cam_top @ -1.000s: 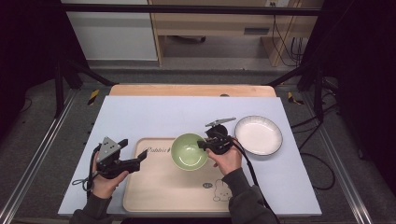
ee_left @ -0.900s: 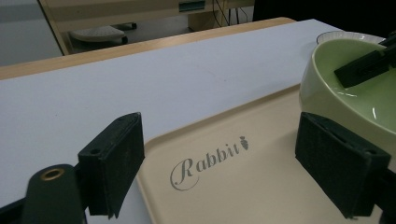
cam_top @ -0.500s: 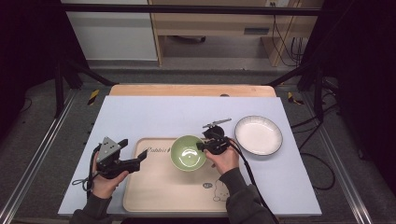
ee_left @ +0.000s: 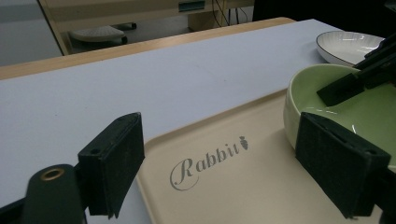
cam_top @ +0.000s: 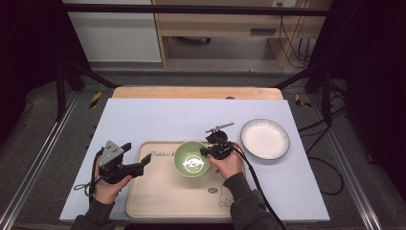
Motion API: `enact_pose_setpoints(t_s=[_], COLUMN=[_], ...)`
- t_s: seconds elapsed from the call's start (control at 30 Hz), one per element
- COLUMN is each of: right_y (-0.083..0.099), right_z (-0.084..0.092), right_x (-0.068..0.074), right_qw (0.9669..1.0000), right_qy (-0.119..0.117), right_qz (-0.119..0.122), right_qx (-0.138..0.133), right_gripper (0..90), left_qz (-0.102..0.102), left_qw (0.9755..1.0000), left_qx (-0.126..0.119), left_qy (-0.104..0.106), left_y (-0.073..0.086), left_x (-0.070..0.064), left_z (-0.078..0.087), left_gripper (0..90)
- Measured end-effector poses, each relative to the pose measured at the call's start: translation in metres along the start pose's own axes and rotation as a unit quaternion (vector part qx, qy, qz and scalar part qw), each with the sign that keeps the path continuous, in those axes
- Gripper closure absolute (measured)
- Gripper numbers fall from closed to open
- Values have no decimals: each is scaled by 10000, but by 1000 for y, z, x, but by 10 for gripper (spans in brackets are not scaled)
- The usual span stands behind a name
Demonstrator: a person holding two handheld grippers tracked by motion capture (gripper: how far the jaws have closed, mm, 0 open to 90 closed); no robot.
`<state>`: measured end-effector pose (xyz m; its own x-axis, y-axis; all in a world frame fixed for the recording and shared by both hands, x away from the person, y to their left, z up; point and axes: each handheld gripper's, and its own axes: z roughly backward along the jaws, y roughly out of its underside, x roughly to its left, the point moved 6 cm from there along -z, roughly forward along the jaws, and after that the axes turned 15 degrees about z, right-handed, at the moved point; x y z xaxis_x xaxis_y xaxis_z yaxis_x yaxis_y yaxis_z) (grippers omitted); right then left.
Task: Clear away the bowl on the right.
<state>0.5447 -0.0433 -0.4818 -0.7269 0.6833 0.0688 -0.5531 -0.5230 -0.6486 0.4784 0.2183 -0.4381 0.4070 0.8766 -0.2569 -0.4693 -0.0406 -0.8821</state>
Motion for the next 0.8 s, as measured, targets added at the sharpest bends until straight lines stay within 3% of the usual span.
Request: enact_pose_setpoints(t_s=[0.8], right_y=[5], right_z=[-8], right_x=[-7], right_qw=[9999], right_qy=[-72], right_qz=[-111], right_qx=[20], right_gripper=[840], left_qz=[-8], left_qw=[10000], left_qx=[8], left_qy=[1], left_y=[0], left_x=[-1], left_z=[0], left_gripper=[153])
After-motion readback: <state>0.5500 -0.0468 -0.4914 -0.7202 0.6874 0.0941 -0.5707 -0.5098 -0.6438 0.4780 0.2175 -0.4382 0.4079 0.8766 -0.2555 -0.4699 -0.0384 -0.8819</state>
